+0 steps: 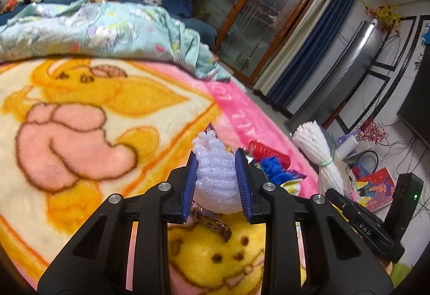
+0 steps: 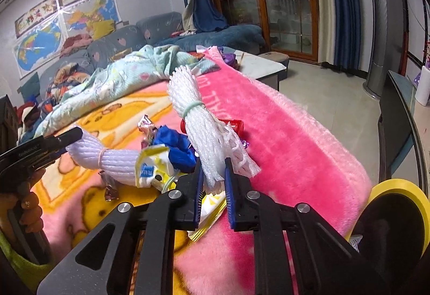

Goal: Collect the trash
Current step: 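Grasp the purple foam net with the left tool while the right tool grasps the white foam net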

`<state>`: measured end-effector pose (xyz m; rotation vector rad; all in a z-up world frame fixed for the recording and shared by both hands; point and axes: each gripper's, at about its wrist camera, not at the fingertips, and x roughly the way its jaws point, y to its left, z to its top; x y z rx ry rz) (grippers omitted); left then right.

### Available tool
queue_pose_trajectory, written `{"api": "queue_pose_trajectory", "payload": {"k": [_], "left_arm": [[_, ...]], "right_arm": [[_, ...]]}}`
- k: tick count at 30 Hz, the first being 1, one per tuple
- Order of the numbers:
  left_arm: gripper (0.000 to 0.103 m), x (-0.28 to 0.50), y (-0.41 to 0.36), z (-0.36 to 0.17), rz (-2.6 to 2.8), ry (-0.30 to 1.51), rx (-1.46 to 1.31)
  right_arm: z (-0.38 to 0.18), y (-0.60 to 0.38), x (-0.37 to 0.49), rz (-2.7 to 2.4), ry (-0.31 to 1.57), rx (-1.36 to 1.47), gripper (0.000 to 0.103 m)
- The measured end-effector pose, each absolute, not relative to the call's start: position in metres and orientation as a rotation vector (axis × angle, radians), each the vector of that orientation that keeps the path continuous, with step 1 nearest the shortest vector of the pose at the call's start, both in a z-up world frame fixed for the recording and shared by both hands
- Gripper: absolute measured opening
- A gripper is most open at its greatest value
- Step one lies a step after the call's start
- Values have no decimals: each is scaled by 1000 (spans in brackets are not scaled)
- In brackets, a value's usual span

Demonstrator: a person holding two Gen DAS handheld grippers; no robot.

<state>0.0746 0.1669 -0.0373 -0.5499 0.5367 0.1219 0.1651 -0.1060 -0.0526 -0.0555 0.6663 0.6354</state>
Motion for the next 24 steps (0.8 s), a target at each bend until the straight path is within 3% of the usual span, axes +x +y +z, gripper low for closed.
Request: {"api": "queue_pose_trajectory", "payload": {"k": [11, 24], "left_arm": [[21, 51, 169, 9, 128, 413, -508], [21, 50, 144, 19, 72, 401, -472]], "right_arm": [[-41, -116, 155, 629, 653, -40, 14], [-28, -139, 148, 594, 630, -35, 14]]}}
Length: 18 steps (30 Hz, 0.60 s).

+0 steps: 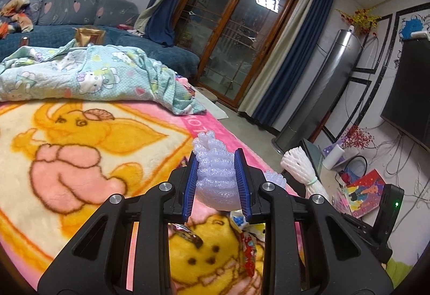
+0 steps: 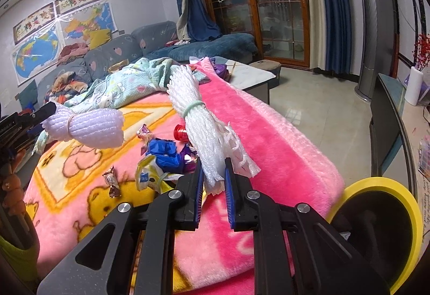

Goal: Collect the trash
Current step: 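Grasp the purple foam net with the left tool while the right tool grasps the white foam net, then carry both foam nets over the yellow bin and open both tools to drop them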

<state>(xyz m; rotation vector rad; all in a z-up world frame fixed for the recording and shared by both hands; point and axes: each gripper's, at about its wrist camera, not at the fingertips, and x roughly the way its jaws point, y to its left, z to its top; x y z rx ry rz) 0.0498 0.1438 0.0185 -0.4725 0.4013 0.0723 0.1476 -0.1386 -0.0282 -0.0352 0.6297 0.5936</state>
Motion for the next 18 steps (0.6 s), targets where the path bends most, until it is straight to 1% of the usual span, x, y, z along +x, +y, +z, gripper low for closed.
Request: {"api": "queue_pose_trajectory", "payload": {"k": [18], "left_arm": [[21, 62, 77, 15, -61, 446, -390]], "right_arm": [[-12, -197, 139, 495, 601, 1, 14]]}}
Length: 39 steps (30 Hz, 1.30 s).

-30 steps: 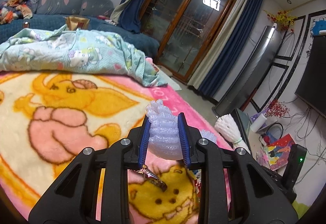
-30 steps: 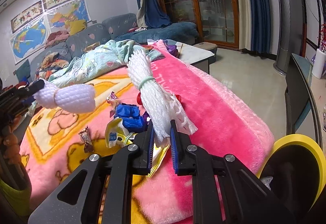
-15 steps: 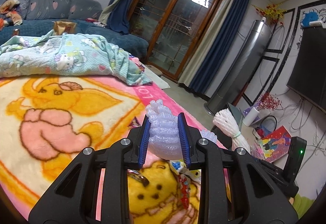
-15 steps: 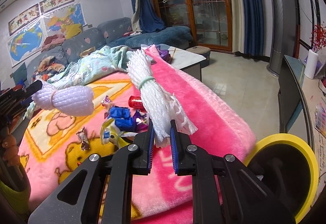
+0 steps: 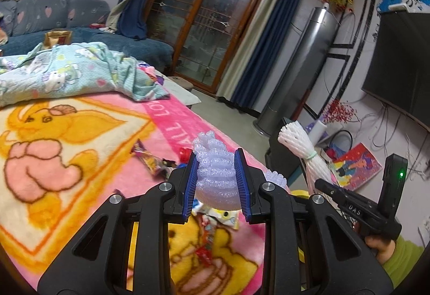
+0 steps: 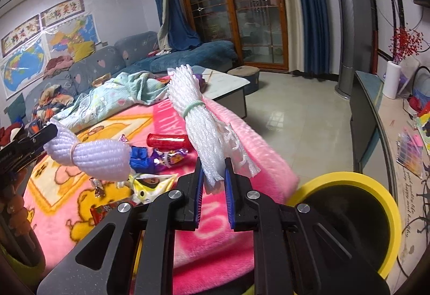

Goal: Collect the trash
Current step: 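Carry both foam nets over the yellow bin and open both tools to drop them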

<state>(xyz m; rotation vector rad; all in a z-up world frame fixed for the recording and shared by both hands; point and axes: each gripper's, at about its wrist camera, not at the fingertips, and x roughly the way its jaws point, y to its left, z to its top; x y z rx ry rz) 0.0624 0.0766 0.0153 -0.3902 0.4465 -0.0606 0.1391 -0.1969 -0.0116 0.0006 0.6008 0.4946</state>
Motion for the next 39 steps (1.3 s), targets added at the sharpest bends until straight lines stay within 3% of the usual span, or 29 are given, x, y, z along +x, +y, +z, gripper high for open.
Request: {"api": "queue_pose_trajectory", "payload": {"k": [39], "left_arm": [[21, 87, -56, 5, -305, 502, -179]], "right_arm": [[-24, -326, 130, 243, 618, 112, 14]]}}
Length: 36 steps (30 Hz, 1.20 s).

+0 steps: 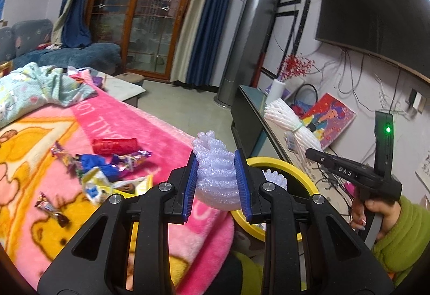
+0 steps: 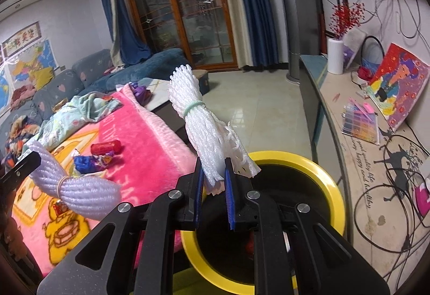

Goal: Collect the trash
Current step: 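Carry both foam nets over the yellow bin and open both tools to drop them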

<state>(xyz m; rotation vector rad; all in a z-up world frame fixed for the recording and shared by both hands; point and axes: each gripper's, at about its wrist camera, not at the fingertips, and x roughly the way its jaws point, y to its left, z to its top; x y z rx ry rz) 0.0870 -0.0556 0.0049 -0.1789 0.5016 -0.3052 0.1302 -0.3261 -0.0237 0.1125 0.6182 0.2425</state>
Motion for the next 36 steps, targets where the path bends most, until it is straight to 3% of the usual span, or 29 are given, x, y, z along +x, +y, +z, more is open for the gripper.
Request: {"api": "queue_pose_trajectory", "payload": {"k": [30, 34, 36], "left_arm": [[23, 139, -162, -57, -441, 634, 7], [31, 145, -166, -60, -452, 643, -10], [43, 146, -166, -62, -459, 649, -22]], "right_arm": [[-82, -382, 156, 65, 861, 229, 19], [-83, -385, 157, 57, 862, 242, 26], [-83, -387, 158, 53, 862, 251, 33]]}}
